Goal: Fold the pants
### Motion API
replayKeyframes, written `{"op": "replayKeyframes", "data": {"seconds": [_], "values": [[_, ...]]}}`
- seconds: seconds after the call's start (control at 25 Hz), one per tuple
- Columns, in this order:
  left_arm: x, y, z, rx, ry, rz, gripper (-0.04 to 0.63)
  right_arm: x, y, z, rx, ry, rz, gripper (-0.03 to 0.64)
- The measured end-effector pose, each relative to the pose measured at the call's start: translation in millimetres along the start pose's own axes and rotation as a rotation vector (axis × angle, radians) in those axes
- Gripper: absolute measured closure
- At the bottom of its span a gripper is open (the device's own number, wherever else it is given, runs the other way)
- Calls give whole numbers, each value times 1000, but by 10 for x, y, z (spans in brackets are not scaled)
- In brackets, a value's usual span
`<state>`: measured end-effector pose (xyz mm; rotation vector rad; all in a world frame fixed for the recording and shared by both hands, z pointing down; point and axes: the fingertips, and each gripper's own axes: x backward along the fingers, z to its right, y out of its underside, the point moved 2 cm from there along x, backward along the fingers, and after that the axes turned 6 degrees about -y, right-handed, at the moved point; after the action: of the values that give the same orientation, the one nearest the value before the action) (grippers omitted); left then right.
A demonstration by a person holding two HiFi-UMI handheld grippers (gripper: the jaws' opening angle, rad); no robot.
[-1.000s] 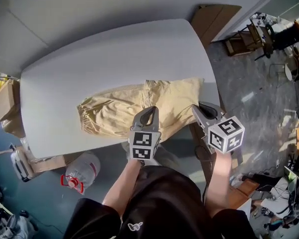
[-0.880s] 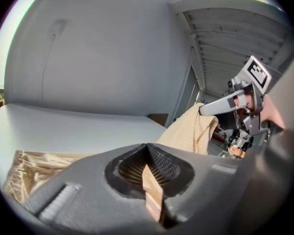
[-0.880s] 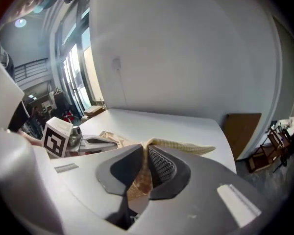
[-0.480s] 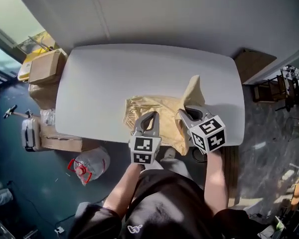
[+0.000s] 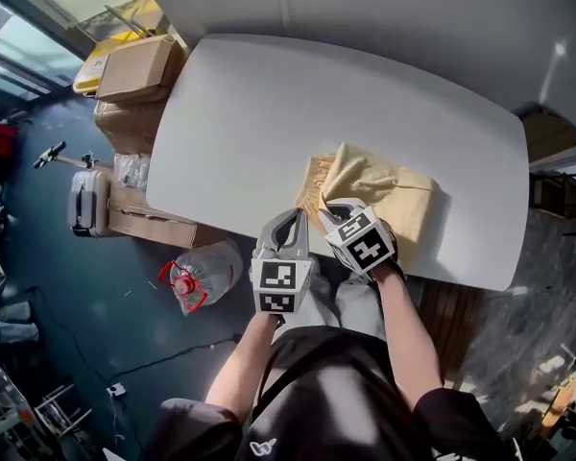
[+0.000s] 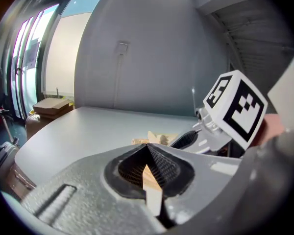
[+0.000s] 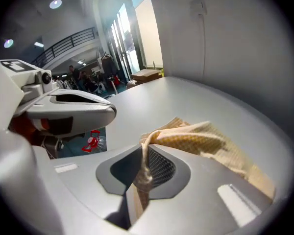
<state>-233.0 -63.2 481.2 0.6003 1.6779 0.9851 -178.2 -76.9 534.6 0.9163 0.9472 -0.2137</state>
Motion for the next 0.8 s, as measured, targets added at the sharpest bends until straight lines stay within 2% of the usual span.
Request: {"op": "replayKeyframes", "data": {"seconds": [0.12,0.24,0.36,0.52,0.6,0.8], "values": [[2,189,-97,20,-8,-32,591,-309,114,-114,-95,-81,37,542],[-9,338,-103,29,2,-58,591,-463,150,-229,-211,-174,101,430],[-13,398,-68,35,17,-68,591,-463,152,-271,-250,-207,137,440],[-36,296,-50,38,30,-49,592,-226,12,-233,-252,-199,211,489],[-70,173,-40,33,32,-29,592,-35,-75,-172,-254,-179,262,489],[-201,-234,203,21,74,35,592,540,-217,76,-229,-86,384,502]]}}
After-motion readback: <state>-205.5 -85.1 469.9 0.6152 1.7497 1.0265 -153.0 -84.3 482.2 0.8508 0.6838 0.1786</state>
